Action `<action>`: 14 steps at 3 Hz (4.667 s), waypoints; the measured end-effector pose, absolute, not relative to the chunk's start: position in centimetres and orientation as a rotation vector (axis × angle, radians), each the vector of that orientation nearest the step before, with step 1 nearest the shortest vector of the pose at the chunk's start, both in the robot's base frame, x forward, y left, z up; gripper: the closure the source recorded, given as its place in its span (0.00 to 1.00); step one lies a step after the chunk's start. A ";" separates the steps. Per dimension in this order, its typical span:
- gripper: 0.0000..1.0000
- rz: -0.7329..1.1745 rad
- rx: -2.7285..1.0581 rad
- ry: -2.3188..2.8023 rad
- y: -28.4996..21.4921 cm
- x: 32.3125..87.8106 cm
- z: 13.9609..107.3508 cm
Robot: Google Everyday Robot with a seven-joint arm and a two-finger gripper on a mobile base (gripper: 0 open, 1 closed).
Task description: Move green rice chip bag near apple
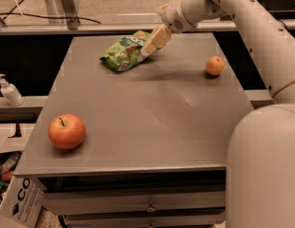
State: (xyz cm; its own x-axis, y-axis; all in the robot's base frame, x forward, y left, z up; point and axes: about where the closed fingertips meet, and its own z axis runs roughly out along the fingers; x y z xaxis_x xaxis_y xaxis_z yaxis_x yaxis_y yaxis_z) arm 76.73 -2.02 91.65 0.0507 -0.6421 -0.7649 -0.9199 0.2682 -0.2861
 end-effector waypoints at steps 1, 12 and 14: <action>0.00 0.429 -1.486 1.672 0.6 78.2 90.5; 1.00 0.595 -1.298 1.599 1.3 67.7 92.0; 1.00 0.617 -1.268 1.562 3.8 62.7 91.3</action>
Offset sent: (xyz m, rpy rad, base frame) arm 0.0308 0.0595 -0.0352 -0.0423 0.0836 0.0638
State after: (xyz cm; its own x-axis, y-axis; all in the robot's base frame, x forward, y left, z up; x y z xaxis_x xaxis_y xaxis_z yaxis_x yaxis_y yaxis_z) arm 62.67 3.76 91.28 0.0390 -0.4220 -0.9057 -0.9271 0.3229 -0.1903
